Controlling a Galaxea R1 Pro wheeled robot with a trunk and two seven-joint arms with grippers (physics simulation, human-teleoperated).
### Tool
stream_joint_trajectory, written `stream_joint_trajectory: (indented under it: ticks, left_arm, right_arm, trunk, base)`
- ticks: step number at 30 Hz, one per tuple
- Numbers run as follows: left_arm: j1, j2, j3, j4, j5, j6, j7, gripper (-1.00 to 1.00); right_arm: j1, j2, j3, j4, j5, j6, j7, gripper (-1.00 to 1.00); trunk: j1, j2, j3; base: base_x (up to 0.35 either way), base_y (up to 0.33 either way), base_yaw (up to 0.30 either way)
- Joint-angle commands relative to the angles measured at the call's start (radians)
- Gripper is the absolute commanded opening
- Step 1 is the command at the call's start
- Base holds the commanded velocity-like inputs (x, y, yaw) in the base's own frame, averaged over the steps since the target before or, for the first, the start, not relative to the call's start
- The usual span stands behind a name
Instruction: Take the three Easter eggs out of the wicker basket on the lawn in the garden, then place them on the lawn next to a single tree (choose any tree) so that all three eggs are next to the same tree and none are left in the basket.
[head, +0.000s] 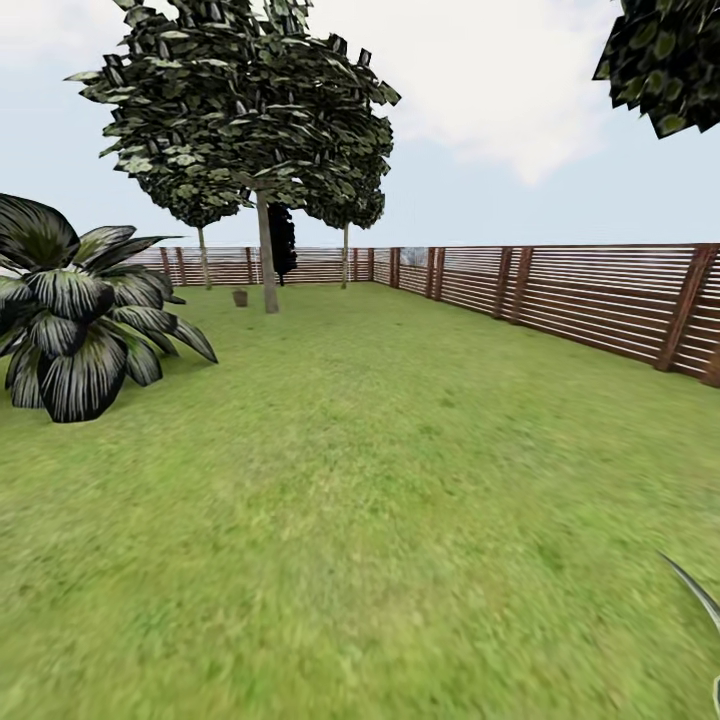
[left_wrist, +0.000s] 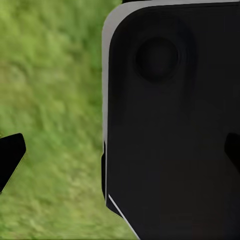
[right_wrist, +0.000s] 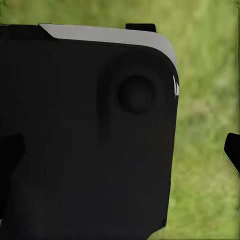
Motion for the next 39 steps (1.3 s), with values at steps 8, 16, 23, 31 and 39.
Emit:
stream_joint_trajectory:
  ticks: [8,16,23,31,39]
  left_arm:
    - [0.000,0.000,0.001,0.000,0.002,0.000,0.000,1.00]
    - [0.000,0.000,0.001,0.000,0.002,0.000,0.000,1.00]
    - [0.000,0.000,0.001,0.000,0.002,0.000,0.000,1.00]
    - [0.000,0.000,0.001,0.000,0.002,0.000,0.000,1.00]
    - [0.000,0.000,0.001,0.000,0.002,0.000,0.000,1.00]
  right_arm:
    - [-0.001,0.001,0.000,0.002,0.000,0.000,0.000,1.00]
    - [-0.001,0.000,0.000,0.002,0.000,0.000,0.000,1.00]
    - [-0.001,0.000,0.000,0.002,0.000,0.000,0.000,1.00]
    - [-0.001,0.000,0.000,0.002,0.001,0.000,0.001,1.00]
    - [-0.001,0.000,0.000,0.002,0.001,0.000,0.001,1.00]
  trunk:
    - [0.001,0.000,-0.001]
    - [0.001,0.000,-0.001]
    - [0.001,0.000,-0.001]
    - [0.001,0.000,-0.001]
    - [0.001,0.000,-0.001]
  base:
    - [0.335,0.000,0.045]
    - [0.335,0.000,0.238]
    - [0.335,0.000,0.229]
    - [0.335,0.000,0.028]
    - [0.335,0.000,0.001]
